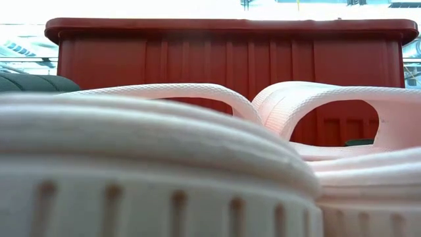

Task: Pick and place slides into bin
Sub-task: Put the black slipper into the red bin

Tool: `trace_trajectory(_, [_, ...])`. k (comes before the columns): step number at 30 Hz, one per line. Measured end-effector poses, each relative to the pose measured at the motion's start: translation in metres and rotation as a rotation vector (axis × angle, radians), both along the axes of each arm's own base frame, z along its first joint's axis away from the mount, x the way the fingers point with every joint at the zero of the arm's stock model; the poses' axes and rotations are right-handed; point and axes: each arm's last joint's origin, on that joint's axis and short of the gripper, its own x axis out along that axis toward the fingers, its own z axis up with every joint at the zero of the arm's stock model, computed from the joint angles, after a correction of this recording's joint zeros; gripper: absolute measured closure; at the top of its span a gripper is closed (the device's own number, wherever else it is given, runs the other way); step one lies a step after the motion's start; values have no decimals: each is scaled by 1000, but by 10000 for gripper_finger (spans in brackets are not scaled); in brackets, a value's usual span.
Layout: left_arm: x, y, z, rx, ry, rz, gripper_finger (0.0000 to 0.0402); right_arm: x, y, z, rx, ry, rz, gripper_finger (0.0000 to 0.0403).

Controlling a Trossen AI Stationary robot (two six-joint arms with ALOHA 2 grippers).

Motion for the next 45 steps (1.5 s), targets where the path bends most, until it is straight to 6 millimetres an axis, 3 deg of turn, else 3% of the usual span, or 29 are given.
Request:
trace_trajectory(8, [7, -4, -2, 4, -5, -12, 249, 2, 5, -89, 142, 74, -9, 239])
trace_trajectory(12, [7, -4, -2, 6, -6, -11, 249, -1, -5, -118, 281, 26, -35, 239])
trace_trajectory(18, [7, -4, -2, 7, -7, -3, 249, -8, -29, -137, 448, -106, -64, 239])
trace_trajectory(24, [7, -4, -2, 13, -9, -3, 249, -16, -48, -155, 483, -77, -91, 239])
trace_trajectory(45, [7, -4, -3, 40, -11, -4, 249, -24, -59, -193, 585, -95, -122, 239])
